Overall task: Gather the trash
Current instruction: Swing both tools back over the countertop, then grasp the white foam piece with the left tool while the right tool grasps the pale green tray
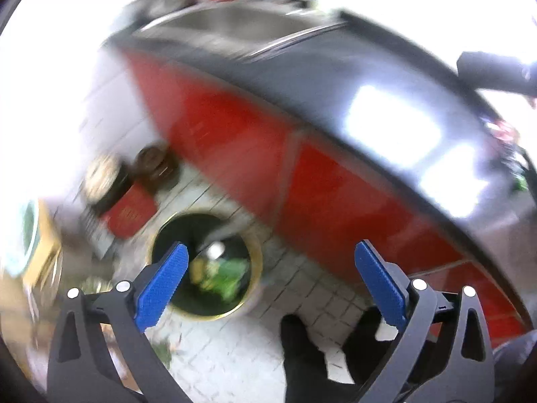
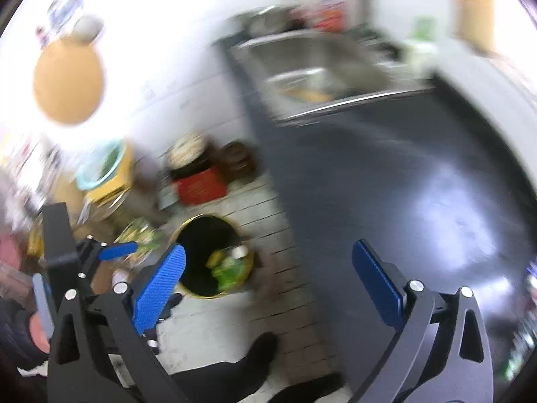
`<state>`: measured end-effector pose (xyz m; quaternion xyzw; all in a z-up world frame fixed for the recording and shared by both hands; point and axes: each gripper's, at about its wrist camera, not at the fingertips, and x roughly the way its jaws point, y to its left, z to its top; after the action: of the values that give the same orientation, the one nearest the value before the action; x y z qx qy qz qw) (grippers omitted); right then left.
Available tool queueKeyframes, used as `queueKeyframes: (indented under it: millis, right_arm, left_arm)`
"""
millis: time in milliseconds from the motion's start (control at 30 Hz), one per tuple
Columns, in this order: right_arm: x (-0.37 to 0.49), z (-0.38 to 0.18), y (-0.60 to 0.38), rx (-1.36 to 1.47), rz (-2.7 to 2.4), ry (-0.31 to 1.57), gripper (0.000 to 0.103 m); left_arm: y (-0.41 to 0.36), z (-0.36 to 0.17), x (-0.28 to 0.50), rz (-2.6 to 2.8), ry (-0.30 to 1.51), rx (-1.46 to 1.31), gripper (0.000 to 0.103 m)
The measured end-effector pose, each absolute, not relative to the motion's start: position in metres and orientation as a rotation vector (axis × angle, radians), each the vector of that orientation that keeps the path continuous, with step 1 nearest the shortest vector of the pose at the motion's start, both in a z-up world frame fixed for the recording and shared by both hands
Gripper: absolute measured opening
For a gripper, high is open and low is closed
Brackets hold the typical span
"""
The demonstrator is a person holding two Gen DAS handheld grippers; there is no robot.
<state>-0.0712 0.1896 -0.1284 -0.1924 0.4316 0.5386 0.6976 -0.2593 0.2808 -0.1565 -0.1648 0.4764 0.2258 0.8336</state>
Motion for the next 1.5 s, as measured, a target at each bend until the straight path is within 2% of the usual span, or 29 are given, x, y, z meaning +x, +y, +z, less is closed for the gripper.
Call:
queueKeyframes:
  millis: [300, 467, 633, 1100, 1500]
  right_arm:
    - [0.034, -0.09, -0.04, -0.231, 0.7, 0.898, 0.096]
    - [0.057, -0.088, -0.152, -0.136, 0.497, 0.895, 0.096]
    - [0.056, -0.101, -0.214, -0.063, 0.429, 0.917, 0.096]
    - [0.093, -0.145, -0.232, -0.046, 0.486, 0.994, 0.096]
    - [0.145, -0.227, -0.215, -0.091, 0.59, 1.108, 0.096]
  left_arm:
    - [0.139, -0.097, -0.102, 0.039, 0.937, -0.141, 0.097]
    - [0.073, -0.08, -0.05, -0.111, 0.926, -0.098, 0.097]
    - [0.021, -0.072, -0.019, -0.186, 0.911, -0.042, 0.097]
    - [-0.012, -0.082, 0.041, -0.238, 0.955, 0.048, 0.097]
    - [-0.021, -0.121, 0.137, -0.363, 0.976, 0.227, 0.097]
